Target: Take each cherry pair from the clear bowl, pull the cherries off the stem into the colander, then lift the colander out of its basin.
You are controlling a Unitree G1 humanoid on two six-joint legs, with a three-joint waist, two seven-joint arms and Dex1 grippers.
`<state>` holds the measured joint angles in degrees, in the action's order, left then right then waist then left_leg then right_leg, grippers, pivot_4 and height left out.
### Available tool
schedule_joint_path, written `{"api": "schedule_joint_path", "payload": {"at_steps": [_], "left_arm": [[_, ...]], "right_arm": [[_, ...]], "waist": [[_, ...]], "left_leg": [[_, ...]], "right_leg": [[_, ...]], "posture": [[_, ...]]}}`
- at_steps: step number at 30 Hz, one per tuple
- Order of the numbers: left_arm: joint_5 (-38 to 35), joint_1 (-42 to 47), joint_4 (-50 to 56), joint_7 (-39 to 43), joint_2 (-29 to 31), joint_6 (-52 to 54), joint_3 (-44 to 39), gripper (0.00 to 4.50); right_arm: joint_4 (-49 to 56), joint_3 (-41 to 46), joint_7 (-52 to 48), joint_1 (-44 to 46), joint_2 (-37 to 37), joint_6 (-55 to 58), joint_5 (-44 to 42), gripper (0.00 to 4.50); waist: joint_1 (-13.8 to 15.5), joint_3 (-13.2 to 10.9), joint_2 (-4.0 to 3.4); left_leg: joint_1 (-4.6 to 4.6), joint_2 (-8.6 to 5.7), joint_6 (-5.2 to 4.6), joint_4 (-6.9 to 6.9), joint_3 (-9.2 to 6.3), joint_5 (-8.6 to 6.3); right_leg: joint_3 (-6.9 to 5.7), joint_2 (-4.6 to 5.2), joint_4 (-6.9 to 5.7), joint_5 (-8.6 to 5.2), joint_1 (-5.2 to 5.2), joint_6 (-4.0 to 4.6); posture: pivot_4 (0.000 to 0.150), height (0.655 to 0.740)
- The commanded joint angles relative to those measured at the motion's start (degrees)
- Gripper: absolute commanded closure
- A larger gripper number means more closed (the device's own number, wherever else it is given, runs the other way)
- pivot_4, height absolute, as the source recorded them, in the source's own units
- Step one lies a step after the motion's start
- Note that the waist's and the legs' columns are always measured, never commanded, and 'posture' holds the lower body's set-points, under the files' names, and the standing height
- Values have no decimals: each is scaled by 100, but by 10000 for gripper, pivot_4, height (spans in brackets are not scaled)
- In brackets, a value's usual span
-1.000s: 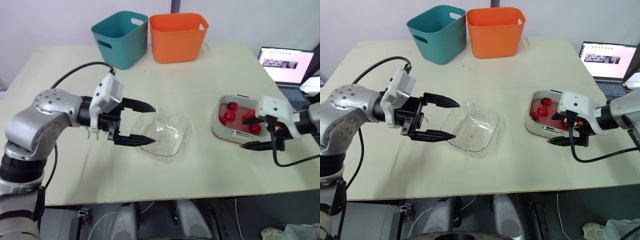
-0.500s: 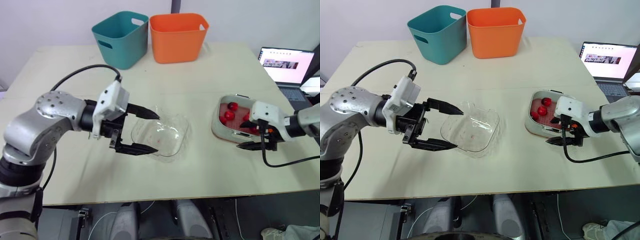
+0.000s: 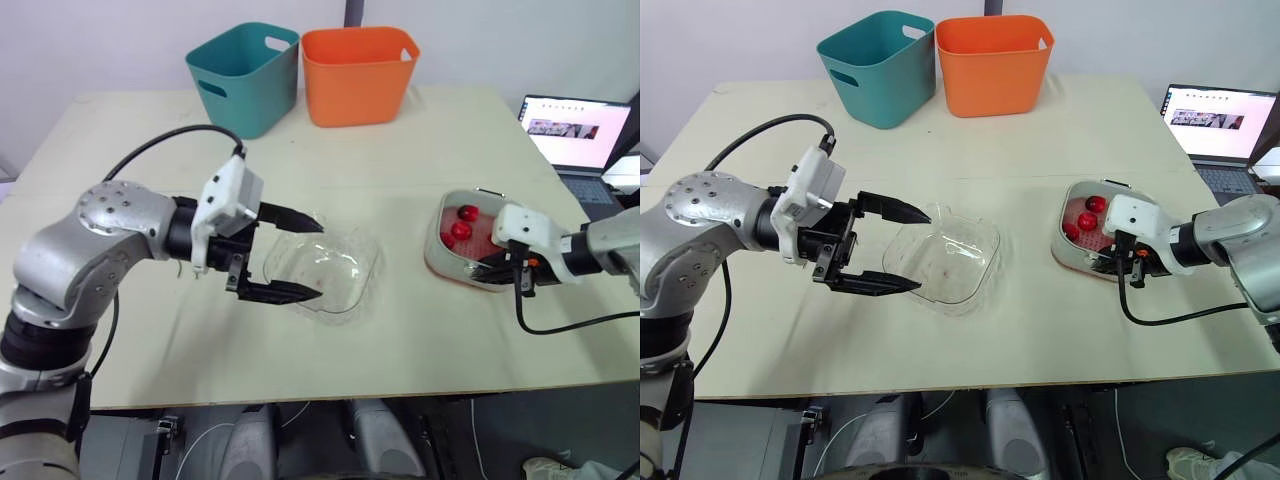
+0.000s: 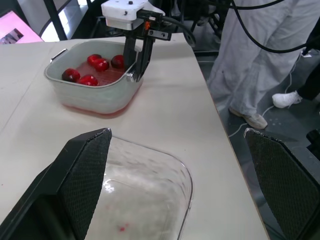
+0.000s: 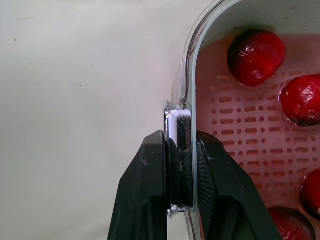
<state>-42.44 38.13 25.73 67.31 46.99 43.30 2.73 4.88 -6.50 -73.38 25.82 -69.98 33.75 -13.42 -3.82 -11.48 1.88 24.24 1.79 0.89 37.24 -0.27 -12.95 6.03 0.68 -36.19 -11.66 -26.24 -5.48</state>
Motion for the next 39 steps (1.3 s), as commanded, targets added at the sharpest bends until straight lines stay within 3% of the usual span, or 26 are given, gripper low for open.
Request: {"api": "schedule_joint_path", "payload": {"at_steps": [1,20,39], "left_arm": [[58,105,-21,-7,-12,-125,-16,0],[551,49,-746,285,4,-638,17,0],[998,129,-1391,486,-26,-1081,19,0]], "right_arm": [[243,371,-136,195,-271,138,-111,40834],[0,382,-945,1408,-879,238,-245,40834],[204,588,-1111,1075,-920,428,-415,40834]], "waist": [[4,0,0],[-8,-2,-5],[-4,-2,-5]], "left_leg": [[0,0,0,0,0,0],[-3,0,0,-1,3,0],[-3,0,0,0,3,0]], "right_leg": [[0,0,0,0,0,0],[0,1,-1,1,-1,3],[0,1,-3,2,-1,4]], "posture": [[1500,7400],[1500,7400],[1500,7400]]}}
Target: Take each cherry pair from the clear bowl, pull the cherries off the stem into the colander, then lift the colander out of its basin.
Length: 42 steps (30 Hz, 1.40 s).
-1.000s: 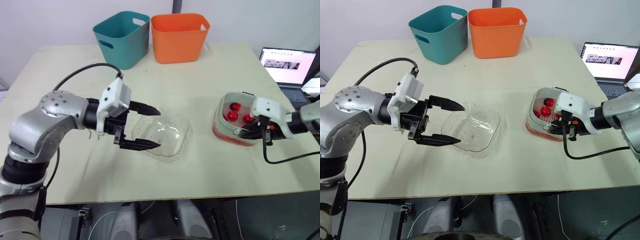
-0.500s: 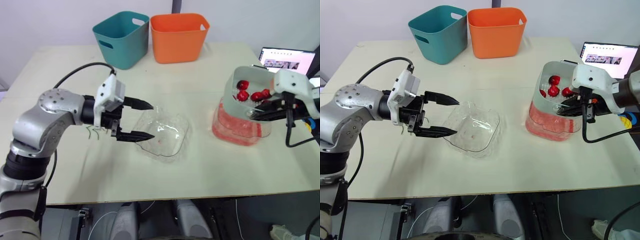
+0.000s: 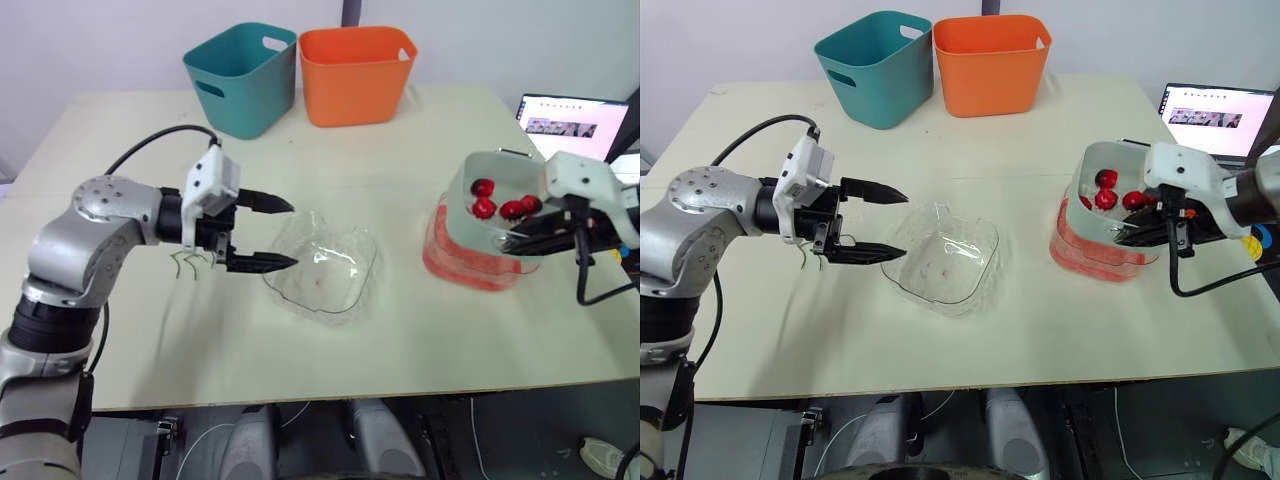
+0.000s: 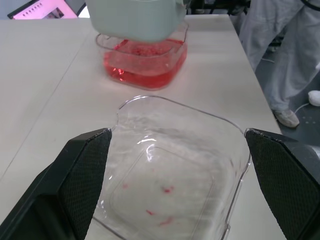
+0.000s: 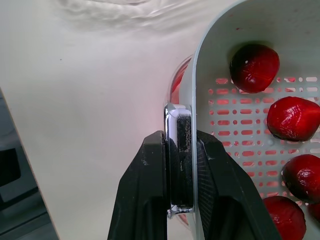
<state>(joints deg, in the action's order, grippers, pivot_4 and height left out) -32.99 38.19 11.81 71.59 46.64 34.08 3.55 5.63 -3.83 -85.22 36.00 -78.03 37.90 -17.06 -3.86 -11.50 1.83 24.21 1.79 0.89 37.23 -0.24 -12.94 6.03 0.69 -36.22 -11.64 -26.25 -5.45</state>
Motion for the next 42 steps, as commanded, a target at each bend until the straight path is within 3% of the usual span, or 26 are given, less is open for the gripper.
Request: {"api": "schedule_joint_path", "payload": {"at_steps": [1,10,15,19,24,34,42], "left_arm": [[66,123,-18,64,4,-169,-59,0],[207,143,-231,60,-6,-282,-96,0],[304,147,-387,-10,31,-372,-192,0],[338,315,-812,-41,69,-400,-345,0],[200,386,-1076,30,255,-149,-581,0],[64,-79,-559,-299,323,129,-865,0],[-28,-423,-199,-509,404,256,-1031,0]], "right_arm": [[130,323,99,46,-101,17,-54,40834],[144,297,166,88,-81,-3,-67,40834],[-203,-47,154,903,228,-245,163,40834],[-701,-565,54,1946,893,-408,443,40834],[-1800,-1289,184,2964,2332,-941,959,40834],[-4447,-2133,485,3526,4101,-2881,2126,40834],[-5932,-2115,514,3860,4673,-3730,2553,40834]], "waist": [[1,0,0],[0,0,0],[-20,-1,-2],[-27,-1,-2],[-28,-1,-2],[-11,-1,-2],[-29,-1,-2]], "left_leg": [[0,0,0,0,0,0],[0,0,0,0,0,0],[0,0,0,0,1,0],[-6,2,0,-1,1,0],[-4,2,0,-1,2,0],[17,-2,3,4,-9,2],[7,-1,3,1,-11,2]], "right_leg": [[0,0,0,0,0,0],[0,0,0,0,0,0],[0,0,0,0,-2,0],[-1,-3,-5,2,-2,2],[-1,-2,-11,12,-5,-16],[-6,2,-14,15,-12,-23],[-8,-1,-25,15,-11,-22]], "posture": [[1500,7400],[1500,7400],[1500,7400],[1500,7400],[1500,7400],[1500,7400],[1500,7400]]}}
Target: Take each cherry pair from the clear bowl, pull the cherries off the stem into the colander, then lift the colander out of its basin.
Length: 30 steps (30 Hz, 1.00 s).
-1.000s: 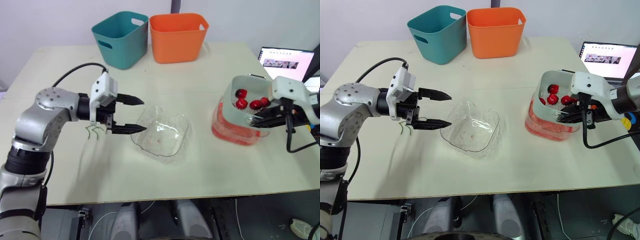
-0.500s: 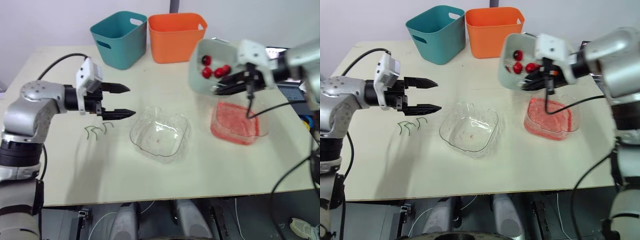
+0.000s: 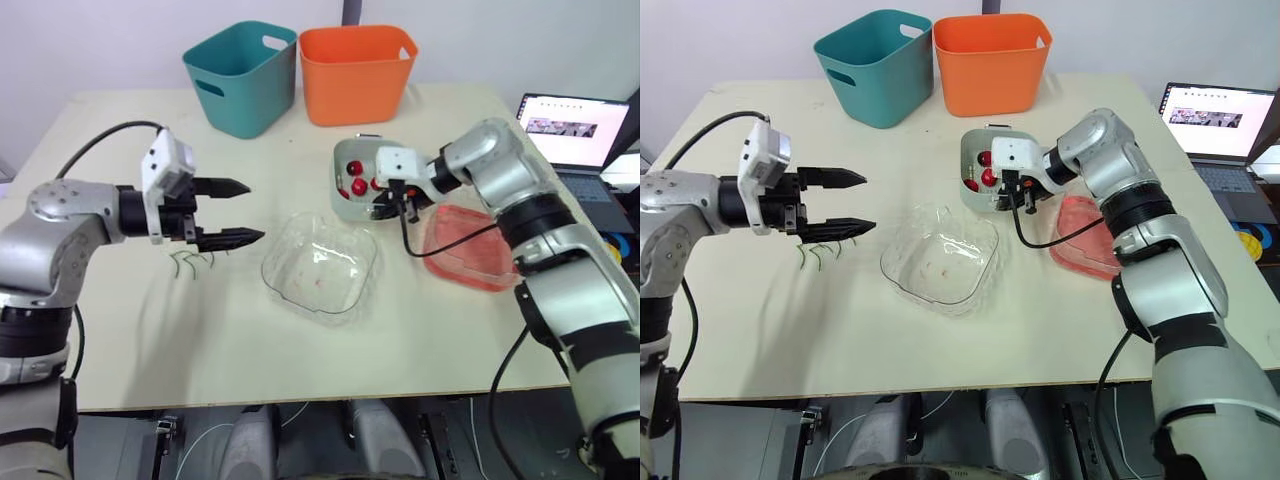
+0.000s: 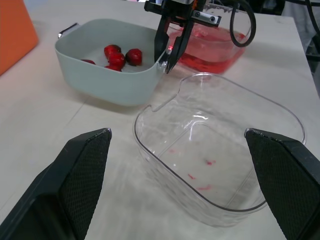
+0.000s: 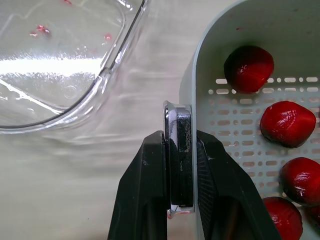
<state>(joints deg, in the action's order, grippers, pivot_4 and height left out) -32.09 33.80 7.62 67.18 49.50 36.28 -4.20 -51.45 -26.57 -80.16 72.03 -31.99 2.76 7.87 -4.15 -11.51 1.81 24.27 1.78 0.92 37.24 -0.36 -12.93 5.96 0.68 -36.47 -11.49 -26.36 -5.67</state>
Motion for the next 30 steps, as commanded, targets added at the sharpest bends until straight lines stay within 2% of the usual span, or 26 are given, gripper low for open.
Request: {"api": "schedule_joint_path", "payload": {"at_steps": [1,6,7,9,15,17,21,25,27,29,30], "left_arm": [[-128,9,231,-84,119,48,-265,0],[-148,-4,242,-135,87,51,-234,0],[-134,12,216,-133,74,34,-208,0],[-110,46,159,-121,54,6,-168,0],[-74,66,-19,-27,74,-5,-113,0],[-70,33,-77,0,121,-10,-148,0],[-92,-143,-183,-88,288,30,-452,0],[-7,-585,-170,-379,551,63,-841,0],[-77,-787,-84,-435,624,111,-1010,0],[-107,-1052,-77,-537,726,212,-1292,0],[-137,-1179,-80,-562,774,267,-1432,0]], "right_arm": [[-324,191,4,281,113,-251,74,40834],[-655,313,59,322,277,-349,102,40834],[-699,341,111,322,292,-379,107,35234],[-741,399,132,318,303,-393,113,30229],[-433,628,78,255,101,-289,55,8697],[-118,782,-24,214,-54,-122,-49,8697],[1082,1414,117,-163,-587,524,-441,8697],[2988,2370,498,-1086,-1085,1966,-1169,8697],[3758,2733,770,-1521,-1186,2555,-1456,5689],[4903,3530,1201,-2243,-1271,3513,-1982,310],[5474,3964,1402,-2593,-1300,4062,-2273,94]], "waist": [[-1,0,0],[-2,0,0],[-2,0,0],[-2,0,0],[-1,0,0],[5,-1,-1],[10,-1,-1],[23,-1,-1],[21,-1,-1],[19,0,0],[20,0,0]], "left_leg": [[0,0,0,0,-1,0],[-1,0,1,0,-1,1],[-2,0,1,0,-2,1],[-4,-1,1,0,-2,1],[-5,-1,1,0,-2,1],[-4,-1,1,0,-2,1],[-4,-1,1,-1,-3,1],[-5,-1,0,-9,-8,0],[-6,-1,0,-6,-7,0],[-10,0,0,-6,-6,0],[-12,1,0,-6,-8,0]], "right_leg": [[0,0,-1,0,0,0],[0,0,-4,0,0,0],[-1,0,-4,0,1,0],[-1,0,-5,0,2,0],[-1,0,-7,0,2,0],[-1,0,-7,0,1,0],[-1,0,-7,0,1,0],[-4,1,-7,-2,2,2],[-5,1,-7,-2,2,2],[-4,-1,-6,-2,4,3],[-3,-2,-10,-3,6,3]], "posture": [[1500,7400],[1500,7400],[1500,7400],[1500,7400],[1500,7400],[1500,7400],[1500,7400],[1500,7400],[1500,7400],[1500,7400],[1500,7400]]}}
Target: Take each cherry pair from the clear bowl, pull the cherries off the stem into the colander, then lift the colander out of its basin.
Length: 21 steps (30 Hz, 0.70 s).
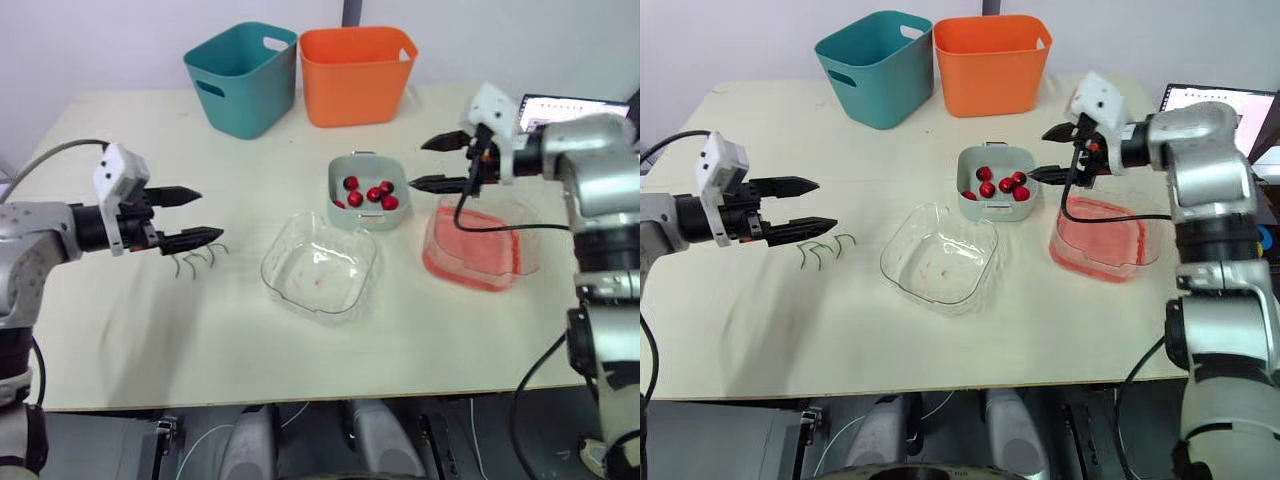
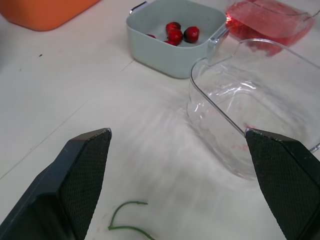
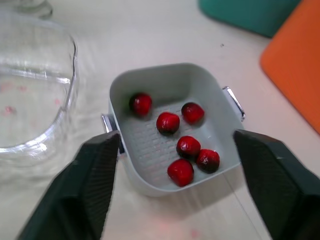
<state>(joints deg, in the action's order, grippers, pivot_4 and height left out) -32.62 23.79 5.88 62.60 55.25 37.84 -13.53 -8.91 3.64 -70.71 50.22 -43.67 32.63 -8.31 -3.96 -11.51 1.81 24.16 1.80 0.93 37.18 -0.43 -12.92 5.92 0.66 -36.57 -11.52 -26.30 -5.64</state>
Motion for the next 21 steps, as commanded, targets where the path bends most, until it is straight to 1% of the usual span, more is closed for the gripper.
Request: {"api": "schedule_joint_path", "payload": {"at_steps": [1,3,4,6,8,9,11,13,17,21], "left_arm": [[-75,-335,71,-139,211,89,-630,0],[72,-728,96,-219,184,-104,-728,0],[52,-914,144,-186,173,-129,-783,0],[-9,-1231,209,-81,217,-99,-883,0],[-127,-1533,252,98,323,32,-990,0],[-168,-1616,255,153,358,69,-1023,0],[-258,-1828,307,274,439,203,-1069,0],[-390,-2009,412,372,488,356,-1128,0],[-566,-2267,653,397,477,581,-1207,0],[-703,-2427,856,321,421,717,-1306,0]], "right_arm": [[1815,1461,586,-849,-194,1724,-966,94],[2805,2497,637,-1901,-331,2796,-1501,94],[3153,2856,616,-2361,-406,3149,-1718,94],[3642,3302,569,-3110,-567,3613,-2091,94],[3965,3623,443,-3883,-728,3744,-2319,94],[4055,3710,455,-4091,-769,3763,-2424,94],[4101,3931,501,-4452,-791,3808,-2629,94],[4082,4000,516,-4870,-832,3660,-2667,94],[4071,3854,607,-5412,-867,3367,-2726,94],[4173,3668,762,-5489,-882,3284,-2946,94]], "waist": [[5,0,0],[46,0,0],[81,1,-1],[114,1,0],[112,4,4],[102,5,7],[68,5,6],[30,5,6],[1,5,6],[-4,5,7]], "left_leg": [[-1,0,0,-1,2,0],[-1,0,0,-1,2,0],[2,-1,0,-3,0,0],[-7,-1,-1,-2,3,-1],[-14,1,-1,3,13,-1],[-19,3,0,3,13,-1],[-64,6,1,-5,16,-2],[-85,7,2,-11,15,-5],[-79,6,1,-18,16,-7],[-78,6,1,-18,17,-7]], "right_leg": [[1,0,-2,0,-2,0],[1,1,-5,-1,-3,-1],[0,3,-1,-2,-2,-1],[0,5,6,-8,11,4],[5,4,17,-12,15,22],[6,3,22,-15,21,20],[6,2,40,-20,64,16],[5,5,54,-23,90,17],[4,11,68,-23,90,17],[4,10,68,-23,88,17]], "posture": [[1500,7400],[1500,7400],[1500,7400],[1500,7400],[1500,7400],[1500,7400],[1500,7400],[1500,7400],[1500,7400],[1500,7400]]}}
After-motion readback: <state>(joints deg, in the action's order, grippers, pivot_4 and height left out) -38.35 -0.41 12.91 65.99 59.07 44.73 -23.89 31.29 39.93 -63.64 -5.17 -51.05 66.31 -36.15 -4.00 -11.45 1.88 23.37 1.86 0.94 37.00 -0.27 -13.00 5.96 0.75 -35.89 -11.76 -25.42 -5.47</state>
